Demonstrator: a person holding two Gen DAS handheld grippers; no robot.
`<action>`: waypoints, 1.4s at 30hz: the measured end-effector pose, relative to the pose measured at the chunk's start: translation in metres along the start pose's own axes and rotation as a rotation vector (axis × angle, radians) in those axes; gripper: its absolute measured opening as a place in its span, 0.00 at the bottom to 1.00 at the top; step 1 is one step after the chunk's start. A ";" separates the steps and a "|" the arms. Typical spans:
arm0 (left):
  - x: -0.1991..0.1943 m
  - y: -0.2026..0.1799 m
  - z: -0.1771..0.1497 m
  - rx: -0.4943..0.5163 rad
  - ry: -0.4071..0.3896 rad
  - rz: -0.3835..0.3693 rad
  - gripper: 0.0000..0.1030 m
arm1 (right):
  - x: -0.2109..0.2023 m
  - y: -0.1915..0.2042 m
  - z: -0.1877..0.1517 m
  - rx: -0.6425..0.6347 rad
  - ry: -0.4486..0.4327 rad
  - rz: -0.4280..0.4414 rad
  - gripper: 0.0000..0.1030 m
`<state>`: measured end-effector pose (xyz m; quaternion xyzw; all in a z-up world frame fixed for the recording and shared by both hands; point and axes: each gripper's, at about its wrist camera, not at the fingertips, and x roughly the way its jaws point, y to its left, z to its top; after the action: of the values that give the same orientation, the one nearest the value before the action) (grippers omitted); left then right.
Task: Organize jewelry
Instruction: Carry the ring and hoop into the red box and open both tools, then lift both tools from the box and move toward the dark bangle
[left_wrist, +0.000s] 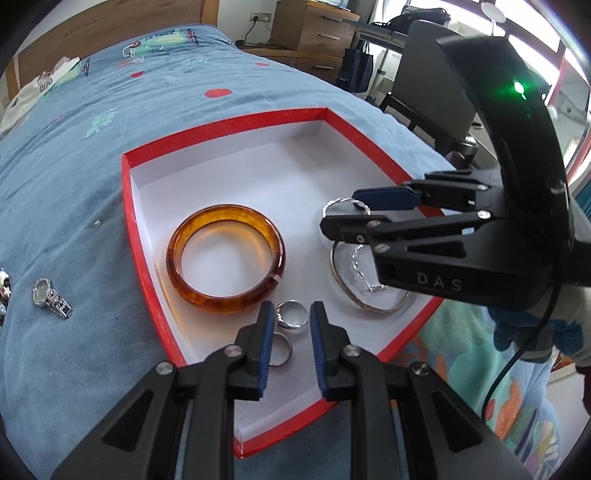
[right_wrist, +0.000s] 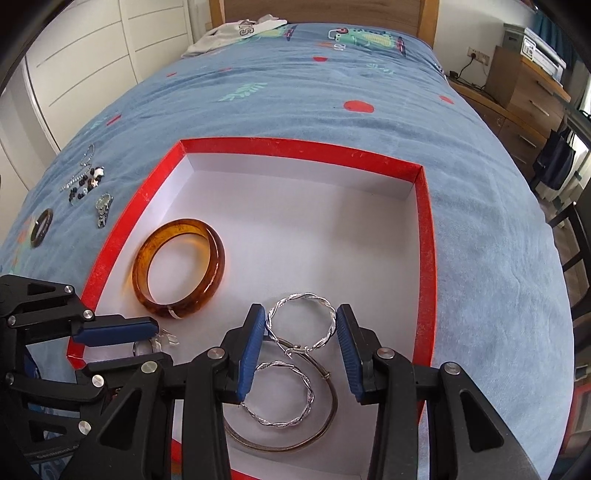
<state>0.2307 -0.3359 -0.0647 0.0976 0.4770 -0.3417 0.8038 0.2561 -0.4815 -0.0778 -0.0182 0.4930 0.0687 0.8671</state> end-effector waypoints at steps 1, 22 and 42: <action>-0.001 0.000 0.000 -0.001 0.000 0.002 0.19 | -0.001 -0.001 0.000 0.005 -0.002 0.002 0.39; -0.098 -0.007 -0.015 -0.026 -0.088 0.040 0.38 | -0.101 0.009 -0.021 0.088 -0.111 -0.026 0.44; -0.304 0.090 -0.130 -0.175 -0.270 0.325 0.54 | -0.241 0.122 -0.034 0.002 -0.325 0.013 0.54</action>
<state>0.1034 -0.0672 0.1050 0.0565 0.3707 -0.1752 0.9103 0.0888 -0.3881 0.1156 -0.0029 0.3466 0.0757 0.9350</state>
